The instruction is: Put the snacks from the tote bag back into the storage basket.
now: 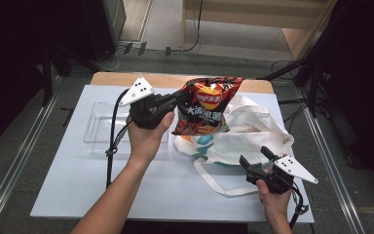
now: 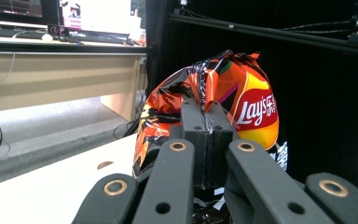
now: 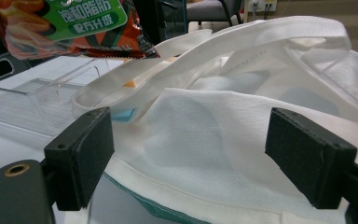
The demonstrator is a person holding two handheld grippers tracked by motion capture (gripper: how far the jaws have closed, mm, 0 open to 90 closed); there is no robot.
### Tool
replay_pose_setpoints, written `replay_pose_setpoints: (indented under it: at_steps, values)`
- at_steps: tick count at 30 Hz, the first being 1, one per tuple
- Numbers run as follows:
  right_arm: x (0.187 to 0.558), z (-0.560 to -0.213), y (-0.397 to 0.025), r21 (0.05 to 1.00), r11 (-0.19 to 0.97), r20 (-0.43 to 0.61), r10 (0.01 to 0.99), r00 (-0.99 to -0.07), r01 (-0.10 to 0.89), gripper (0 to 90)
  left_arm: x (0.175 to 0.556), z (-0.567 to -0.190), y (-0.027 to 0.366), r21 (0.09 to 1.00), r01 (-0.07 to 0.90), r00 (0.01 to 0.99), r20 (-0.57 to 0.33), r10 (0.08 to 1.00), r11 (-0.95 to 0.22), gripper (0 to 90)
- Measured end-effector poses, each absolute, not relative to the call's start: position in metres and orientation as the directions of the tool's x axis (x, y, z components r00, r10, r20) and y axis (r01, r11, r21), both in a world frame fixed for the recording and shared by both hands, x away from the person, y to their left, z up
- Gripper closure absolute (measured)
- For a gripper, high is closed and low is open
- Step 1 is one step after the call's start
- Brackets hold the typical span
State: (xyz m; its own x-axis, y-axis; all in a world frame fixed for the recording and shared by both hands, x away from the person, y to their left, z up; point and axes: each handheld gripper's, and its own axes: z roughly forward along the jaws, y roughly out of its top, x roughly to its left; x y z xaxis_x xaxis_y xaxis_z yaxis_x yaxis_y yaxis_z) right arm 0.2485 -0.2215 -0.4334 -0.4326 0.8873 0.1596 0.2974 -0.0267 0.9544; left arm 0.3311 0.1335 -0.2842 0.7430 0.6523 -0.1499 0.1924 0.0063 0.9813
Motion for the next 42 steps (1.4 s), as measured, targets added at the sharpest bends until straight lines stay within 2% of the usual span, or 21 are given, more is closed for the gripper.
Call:
replay_pose_setpoints:
  at_steps: [13, 42]
  values:
    - [0.242, -0.429, -0.222, 0.962, -0.031, 0.155, 0.877, -0.454, 0.270, 15.4, 0.336, -0.285, 0.154, 0.980, 0.200, 0.715, -0.151, 0.683, 0.008, 90.0]
    - [0.232, -0.433, -0.228, 0.956, -0.032, 0.168, 0.875, -0.455, 0.292, 15.4, 0.339, -0.282, 0.205, 0.980, 0.198, 0.650, -0.147, 0.746, 0.021, 90.0]
